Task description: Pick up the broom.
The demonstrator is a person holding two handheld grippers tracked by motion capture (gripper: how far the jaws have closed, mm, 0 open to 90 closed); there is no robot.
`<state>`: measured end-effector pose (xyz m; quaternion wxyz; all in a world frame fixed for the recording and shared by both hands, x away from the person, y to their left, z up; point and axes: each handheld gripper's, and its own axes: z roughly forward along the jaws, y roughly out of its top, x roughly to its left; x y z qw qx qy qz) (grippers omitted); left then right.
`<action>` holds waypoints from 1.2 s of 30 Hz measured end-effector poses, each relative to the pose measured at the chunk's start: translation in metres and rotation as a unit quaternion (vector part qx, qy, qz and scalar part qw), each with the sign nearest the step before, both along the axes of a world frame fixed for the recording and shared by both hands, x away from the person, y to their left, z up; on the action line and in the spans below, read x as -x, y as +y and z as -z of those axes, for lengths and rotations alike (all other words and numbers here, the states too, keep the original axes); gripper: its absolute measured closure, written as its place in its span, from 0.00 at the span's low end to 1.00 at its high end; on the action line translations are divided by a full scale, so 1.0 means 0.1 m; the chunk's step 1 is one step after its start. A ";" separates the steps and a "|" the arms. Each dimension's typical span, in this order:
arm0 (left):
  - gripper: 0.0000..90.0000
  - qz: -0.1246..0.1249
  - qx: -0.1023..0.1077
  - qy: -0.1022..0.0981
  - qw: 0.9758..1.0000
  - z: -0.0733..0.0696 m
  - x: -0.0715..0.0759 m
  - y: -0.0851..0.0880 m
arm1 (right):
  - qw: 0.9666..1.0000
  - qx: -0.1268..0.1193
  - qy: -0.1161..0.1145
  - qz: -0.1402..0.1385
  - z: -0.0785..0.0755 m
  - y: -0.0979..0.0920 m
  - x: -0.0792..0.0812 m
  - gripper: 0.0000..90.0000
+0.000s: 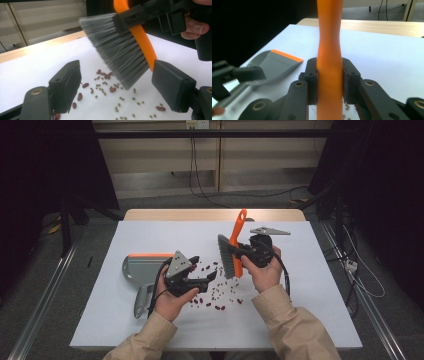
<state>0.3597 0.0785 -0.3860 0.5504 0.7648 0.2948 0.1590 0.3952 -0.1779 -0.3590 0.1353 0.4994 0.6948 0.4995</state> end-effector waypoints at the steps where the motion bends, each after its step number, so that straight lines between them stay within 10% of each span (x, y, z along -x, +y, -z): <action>1: 0.22 -0.001 -0.001 0.000 1.000 -0.01 0.00 0.02 | 1.000 0.003 -0.001 -0.002 0.00 -0.02 0.00 0.79; 36: 0.07 0.000 0.016 0.023 1.000 -0.13 -0.06 0.91 | 0.995 0.082 0.047 0.034 0.20 -0.79 0.04 0.79</action>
